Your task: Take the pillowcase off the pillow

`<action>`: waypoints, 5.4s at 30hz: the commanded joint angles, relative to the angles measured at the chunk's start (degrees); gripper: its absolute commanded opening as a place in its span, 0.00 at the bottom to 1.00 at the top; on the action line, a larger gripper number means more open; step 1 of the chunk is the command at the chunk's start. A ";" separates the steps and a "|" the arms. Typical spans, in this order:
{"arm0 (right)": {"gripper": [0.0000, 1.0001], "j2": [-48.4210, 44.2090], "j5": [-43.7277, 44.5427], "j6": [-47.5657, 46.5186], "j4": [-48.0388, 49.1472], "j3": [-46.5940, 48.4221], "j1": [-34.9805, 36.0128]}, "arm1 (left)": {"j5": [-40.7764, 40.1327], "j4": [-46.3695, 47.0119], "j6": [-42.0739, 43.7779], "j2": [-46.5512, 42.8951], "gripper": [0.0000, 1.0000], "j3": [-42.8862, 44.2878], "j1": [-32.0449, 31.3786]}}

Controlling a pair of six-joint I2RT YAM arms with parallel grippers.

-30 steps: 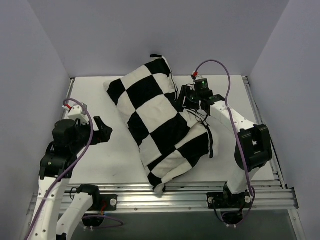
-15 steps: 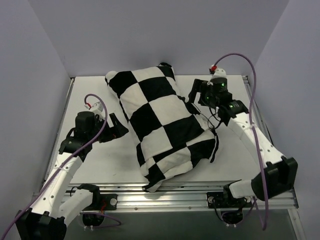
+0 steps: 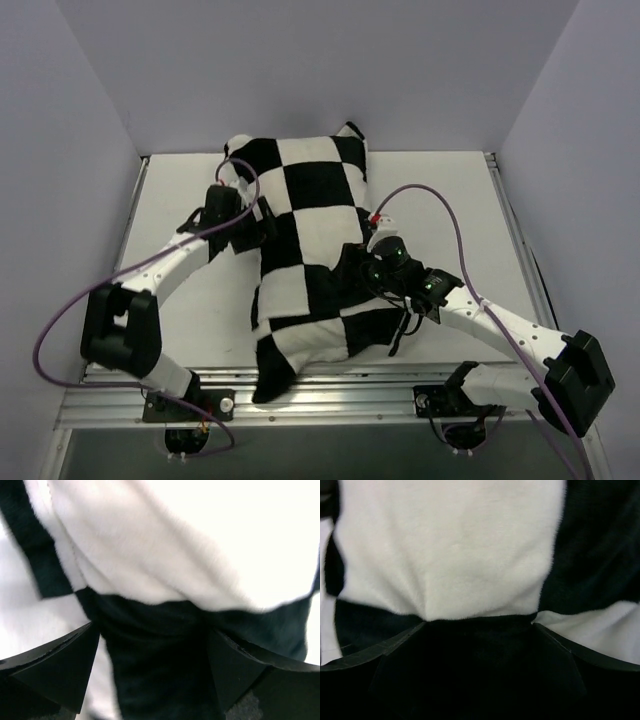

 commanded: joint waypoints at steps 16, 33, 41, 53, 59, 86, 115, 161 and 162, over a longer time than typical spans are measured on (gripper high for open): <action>0.80 11.69 20.93 -10.66 -5.52 20.86 24.43 | -9.81 -2.89 12.07 -10.94 0.94 16.79 1.21; 0.80 31.56 32.63 -24.39 -0.95 36.25 30.59 | -21.17 -30.52 7.42 -45.85 0.95 -4.49 2.09; 0.71 34.91 33.69 -23.70 -0.07 37.05 29.01 | -14.05 -25.69 3.72 -46.48 1.00 -10.30 2.09; 0.57 30.25 30.08 -17.45 -0.07 33.53 23.82 | -9.13 -14.27 -0.05 -39.72 0.90 -17.33 1.83; 0.56 29.72 30.70 -16.05 -0.16 33.09 23.56 | -8.77 -8.29 -2.77 -37.07 0.85 -19.61 1.65; 0.00 18.73 17.13 -8.92 3.60 17.98 1.23 | -15.90 -17.78 -2.35 -44.90 0.02 -21.99 2.62; 0.00 22.25 10.48 -8.14 16.18 11.82 2.64 | -47.17 -21.20 -2.08 1.24 0.49 21.51 -26.91; 0.56 15.92 14.88 -15.16 -2.46 30.09 16.43 | -22.40 6.48 -8.85 -26.79 0.02 -27.35 -13.64; 0.56 17.23 14.18 -15.34 -1.84 30.71 16.96 | -22.31 6.57 -8.93 -26.87 0.02 -27.44 -13.55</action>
